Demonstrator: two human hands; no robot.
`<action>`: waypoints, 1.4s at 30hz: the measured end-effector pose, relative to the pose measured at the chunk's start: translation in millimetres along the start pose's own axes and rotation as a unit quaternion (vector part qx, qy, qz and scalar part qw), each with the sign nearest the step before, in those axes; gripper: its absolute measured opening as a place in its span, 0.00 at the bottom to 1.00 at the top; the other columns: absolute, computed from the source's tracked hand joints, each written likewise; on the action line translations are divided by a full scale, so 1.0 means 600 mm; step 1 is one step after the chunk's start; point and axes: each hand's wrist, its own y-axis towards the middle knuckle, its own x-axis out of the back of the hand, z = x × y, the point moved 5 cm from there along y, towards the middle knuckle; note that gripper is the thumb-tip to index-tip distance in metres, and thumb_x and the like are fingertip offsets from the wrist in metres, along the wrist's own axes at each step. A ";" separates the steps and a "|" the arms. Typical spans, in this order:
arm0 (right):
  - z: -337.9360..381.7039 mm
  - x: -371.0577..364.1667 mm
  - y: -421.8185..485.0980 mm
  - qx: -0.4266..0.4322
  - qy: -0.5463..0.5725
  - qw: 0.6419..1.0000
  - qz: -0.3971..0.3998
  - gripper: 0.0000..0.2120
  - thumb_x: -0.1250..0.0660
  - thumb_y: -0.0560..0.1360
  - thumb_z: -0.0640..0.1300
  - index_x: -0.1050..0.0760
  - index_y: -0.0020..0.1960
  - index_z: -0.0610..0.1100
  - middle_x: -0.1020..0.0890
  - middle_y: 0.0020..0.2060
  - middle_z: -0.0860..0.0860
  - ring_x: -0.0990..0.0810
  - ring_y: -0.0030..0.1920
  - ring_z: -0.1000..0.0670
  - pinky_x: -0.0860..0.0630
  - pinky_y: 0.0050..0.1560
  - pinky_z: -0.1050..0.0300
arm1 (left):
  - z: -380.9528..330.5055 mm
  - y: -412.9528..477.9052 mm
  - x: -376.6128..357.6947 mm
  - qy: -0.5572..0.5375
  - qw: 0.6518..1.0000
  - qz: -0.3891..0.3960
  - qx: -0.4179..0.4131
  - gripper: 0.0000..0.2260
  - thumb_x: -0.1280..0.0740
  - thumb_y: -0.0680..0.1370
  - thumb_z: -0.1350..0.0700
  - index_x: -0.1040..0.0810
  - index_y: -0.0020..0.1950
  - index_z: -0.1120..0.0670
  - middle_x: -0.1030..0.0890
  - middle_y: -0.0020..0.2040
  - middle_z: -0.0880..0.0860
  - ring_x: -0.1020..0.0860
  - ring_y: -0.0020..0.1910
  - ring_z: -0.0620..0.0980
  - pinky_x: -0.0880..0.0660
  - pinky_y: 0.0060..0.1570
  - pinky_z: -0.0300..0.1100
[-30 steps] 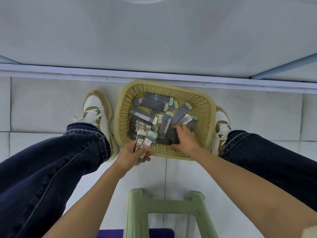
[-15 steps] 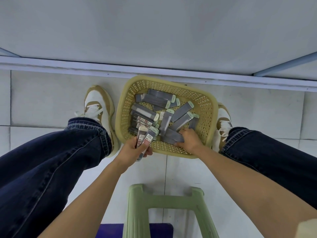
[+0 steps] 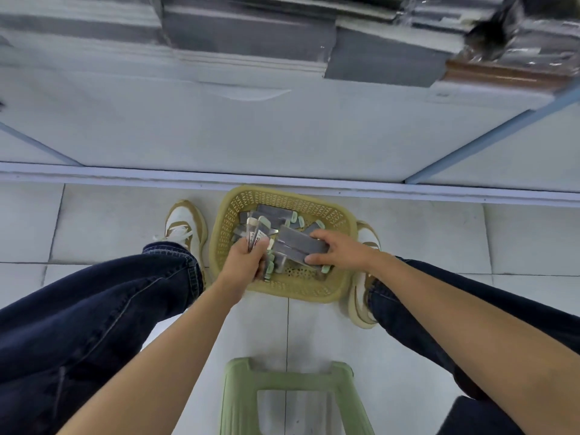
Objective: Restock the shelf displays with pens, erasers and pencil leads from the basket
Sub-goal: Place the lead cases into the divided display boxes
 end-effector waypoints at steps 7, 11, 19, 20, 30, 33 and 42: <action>0.116 0.037 -0.124 0.077 0.038 0.996 -0.020 0.13 0.28 0.74 0.49 0.26 0.57 0.51 0.21 0.48 0.53 0.21 0.47 0.57 0.22 0.46 0.59 | -0.106 -0.110 -0.006 -0.004 0.998 -0.026 -0.060 0.10 0.27 0.74 0.51 0.24 0.44 0.55 0.23 0.32 0.52 0.27 0.27 0.48 0.28 0.26 0.39; 0.160 0.057 -0.186 0.099 0.050 0.993 -0.035 0.21 0.28 0.74 0.46 0.29 0.65 0.48 0.22 0.52 0.52 0.22 0.50 0.54 0.23 0.47 0.59 | -0.158 -0.169 -0.013 -0.053 0.995 -0.030 -0.081 0.07 0.27 0.74 0.58 0.24 0.43 0.59 0.25 0.27 0.53 0.30 0.21 0.46 0.31 0.21 0.36; 0.270 0.109 -0.307 0.292 0.032 0.927 -0.235 0.16 0.26 0.72 0.41 0.21 0.59 0.45 0.23 0.56 0.46 0.24 0.58 0.52 0.28 0.63 0.57 | -0.263 -0.254 -0.006 -0.109 0.988 -0.051 -0.094 0.06 0.28 0.75 0.60 0.24 0.45 0.59 0.23 0.35 0.58 0.32 0.22 0.45 0.34 0.20 0.34; 0.280 0.114 -0.320 0.307 0.049 0.918 -0.248 0.13 0.27 0.72 0.41 0.19 0.56 0.45 0.22 0.53 0.46 0.22 0.53 0.51 0.25 0.57 0.57 | -0.274 -0.266 -0.010 -0.109 0.989 -0.034 -0.097 0.06 0.30 0.77 0.59 0.23 0.48 0.61 0.21 0.38 0.59 0.32 0.21 0.45 0.33 0.20 0.35; 0.335 0.174 -0.426 0.267 0.043 0.942 -0.198 0.08 0.33 0.78 0.46 0.22 0.50 0.41 0.23 0.32 0.38 0.27 0.28 0.51 0.31 0.27 0.59 | -0.354 -0.360 -0.012 -0.056 0.985 -0.032 -0.162 0.08 0.34 0.80 0.53 0.25 0.49 0.58 0.17 0.38 0.56 0.31 0.24 0.47 0.34 0.22 0.34; 0.354 0.181 -0.454 0.250 0.022 0.955 -0.157 0.13 0.32 0.77 0.48 0.23 0.51 0.38 0.22 0.38 0.33 0.28 0.29 0.52 0.32 0.27 0.61 | -0.391 -0.394 -0.038 -0.023 0.978 0.049 -0.202 0.14 0.27 0.74 0.48 0.24 0.53 0.55 0.14 0.45 0.56 0.28 0.25 0.46 0.33 0.24 0.36; 0.425 0.224 -0.524 0.293 0.071 0.922 -0.242 0.18 0.28 0.74 0.43 0.29 0.60 0.41 0.17 0.45 0.44 0.26 0.31 0.54 0.30 0.29 0.64 | -0.469 -0.455 -0.067 0.078 0.956 0.073 -0.274 0.09 0.22 0.68 0.60 0.22 0.41 0.55 0.25 0.24 0.52 0.33 0.19 0.45 0.38 0.20 0.33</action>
